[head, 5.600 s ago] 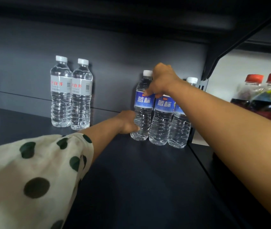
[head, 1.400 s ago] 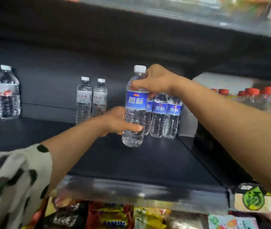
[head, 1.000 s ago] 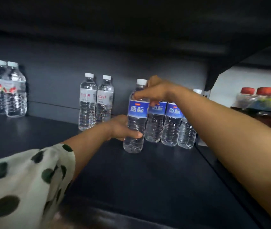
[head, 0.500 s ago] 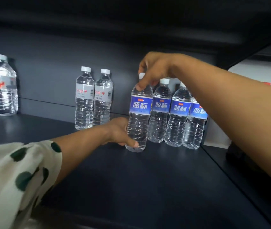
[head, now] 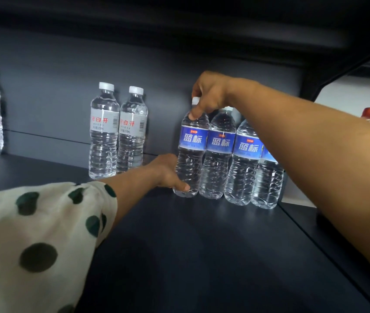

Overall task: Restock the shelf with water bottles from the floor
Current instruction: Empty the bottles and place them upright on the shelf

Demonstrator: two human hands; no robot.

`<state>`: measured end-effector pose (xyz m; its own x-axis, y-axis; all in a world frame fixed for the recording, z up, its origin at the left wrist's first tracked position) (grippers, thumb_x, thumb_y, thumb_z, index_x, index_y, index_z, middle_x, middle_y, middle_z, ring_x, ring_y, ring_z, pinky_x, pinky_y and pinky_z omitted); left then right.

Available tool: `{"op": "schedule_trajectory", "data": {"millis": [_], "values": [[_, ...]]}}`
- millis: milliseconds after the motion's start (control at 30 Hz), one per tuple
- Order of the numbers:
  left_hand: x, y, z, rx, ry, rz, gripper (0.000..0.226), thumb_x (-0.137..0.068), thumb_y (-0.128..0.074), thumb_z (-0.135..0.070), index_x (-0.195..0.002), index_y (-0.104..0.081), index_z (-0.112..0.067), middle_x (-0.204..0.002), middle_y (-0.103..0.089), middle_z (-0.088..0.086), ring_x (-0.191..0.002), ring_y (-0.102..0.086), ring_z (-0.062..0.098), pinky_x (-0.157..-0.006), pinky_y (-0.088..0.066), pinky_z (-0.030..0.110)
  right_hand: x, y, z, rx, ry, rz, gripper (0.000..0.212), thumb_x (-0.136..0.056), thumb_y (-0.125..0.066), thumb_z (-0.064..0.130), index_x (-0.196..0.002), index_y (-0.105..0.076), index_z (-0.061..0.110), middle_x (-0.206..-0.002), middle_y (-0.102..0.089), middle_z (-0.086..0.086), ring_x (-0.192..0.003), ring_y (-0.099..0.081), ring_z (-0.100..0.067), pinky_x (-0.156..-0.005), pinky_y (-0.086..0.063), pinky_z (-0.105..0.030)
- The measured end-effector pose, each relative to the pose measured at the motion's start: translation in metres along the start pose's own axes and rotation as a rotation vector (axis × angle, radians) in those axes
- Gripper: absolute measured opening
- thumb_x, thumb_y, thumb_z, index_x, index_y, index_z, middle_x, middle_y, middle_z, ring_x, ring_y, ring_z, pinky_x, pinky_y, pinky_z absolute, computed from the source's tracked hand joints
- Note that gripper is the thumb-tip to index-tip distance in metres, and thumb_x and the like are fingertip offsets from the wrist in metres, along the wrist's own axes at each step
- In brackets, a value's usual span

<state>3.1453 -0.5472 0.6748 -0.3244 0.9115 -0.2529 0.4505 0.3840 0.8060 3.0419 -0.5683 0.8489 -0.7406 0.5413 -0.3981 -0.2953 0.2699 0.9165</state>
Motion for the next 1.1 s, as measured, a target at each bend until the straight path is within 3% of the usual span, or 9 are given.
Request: {"op": "schedule_trajectory", "data": {"millis": [433,600,700,767,867,1000,1100], "values": [[-0.013,-0.003,0.006,-0.030,0.008,-0.017,0.061,-0.064,-0.088,-0.031,-0.115,-0.061,-0.011,-0.115,-0.066,0.005,-0.107,-0.062,0.023,-0.098,-0.049,0.039,-0.013,-0.010,-0.006,-0.001,-0.024,-0.052,0.035,-0.069,-0.083,0.032,-0.094,-0.069,0.011,-0.090,-0.067,-0.005,-0.078,-0.062,-0.021,-0.067,-0.043,-0.026],[-0.005,0.001,0.000,-0.020,0.020,-0.005,0.060,-0.065,-0.087,-0.033,-0.114,-0.061,-0.010,-0.114,-0.066,0.004,-0.106,-0.062,0.023,-0.098,-0.049,0.038,-0.014,-0.010,-0.007,0.021,-0.035,-0.060,0.035,-0.070,-0.081,0.035,-0.093,-0.066,0.014,-0.090,-0.066,-0.004,-0.081,-0.063,-0.024,-0.070,-0.047,-0.030],[0.007,0.015,-0.008,-0.007,0.015,-0.015,0.054,-0.069,-0.085,-0.031,-0.110,-0.061,-0.007,-0.111,-0.066,0.003,-0.104,-0.062,0.023,-0.092,-0.049,0.029,-0.005,-0.001,-0.004,0.068,-0.040,-0.097,0.038,-0.071,-0.080,0.035,-0.098,-0.065,0.014,-0.095,-0.063,-0.004,-0.083,-0.060,-0.024,-0.070,-0.044,-0.029],[0.020,0.029,-0.014,-0.027,0.008,-0.043,0.049,-0.072,-0.083,-0.029,-0.109,-0.061,-0.006,-0.110,-0.064,0.006,-0.105,-0.061,0.024,-0.085,-0.045,0.025,0.005,0.007,0.001,0.114,-0.034,-0.124,0.038,-0.071,-0.079,0.034,-0.100,-0.065,0.013,-0.096,-0.062,-0.005,-0.082,-0.057,-0.024,-0.069,-0.041,-0.028],[0.048,0.051,-0.020,-0.063,-0.018,-0.072,0.061,-0.073,-0.082,-0.027,-0.122,-0.056,-0.001,-0.120,-0.062,0.011,-0.110,-0.059,0.027,-0.095,-0.048,0.033,0.032,0.016,0.013,0.192,-0.034,-0.145,0.034,-0.071,-0.079,0.033,-0.091,-0.063,0.011,-0.098,-0.065,-0.009,-0.082,-0.058,-0.026,-0.069,-0.046,-0.030],[0.114,0.081,-0.025,-0.088,-0.116,-0.082,0.063,-0.075,-0.081,-0.025,-0.125,-0.055,0.002,-0.122,-0.061,0.015,-0.112,-0.058,0.030,-0.098,-0.047,0.040,0.096,0.019,0.052,0.227,-0.048,-0.120,0.051,-0.074,-0.078,0.029,-0.118,-0.060,0.009,-0.111,-0.063,-0.012,-0.098,-0.060,-0.033,-0.081,-0.052,-0.037],[0.179,0.107,-0.026,-0.047,-0.235,-0.075,0.049,-0.074,-0.081,-0.021,-0.116,-0.060,-0.006,-0.113,-0.062,0.013,-0.108,-0.061,0.029,-0.096,-0.049,0.041,0.156,0.020,0.096,0.256,-0.078,-0.106,0.049,-0.075,-0.076,0.029,-0.116,-0.059,0.009,-0.110,-0.065,-0.012,-0.101,-0.057,-0.032,-0.085,-0.048,-0.036]]}}
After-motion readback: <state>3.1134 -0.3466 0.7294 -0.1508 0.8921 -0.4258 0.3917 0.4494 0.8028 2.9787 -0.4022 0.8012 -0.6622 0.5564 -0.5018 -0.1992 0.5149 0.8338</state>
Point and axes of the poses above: each hand's wrist, its own x-axis away from the middle knuckle, its own y-axis out of the back of the hand, z = x × y, the point moved 4 cm from there along -x, towards the middle knuckle
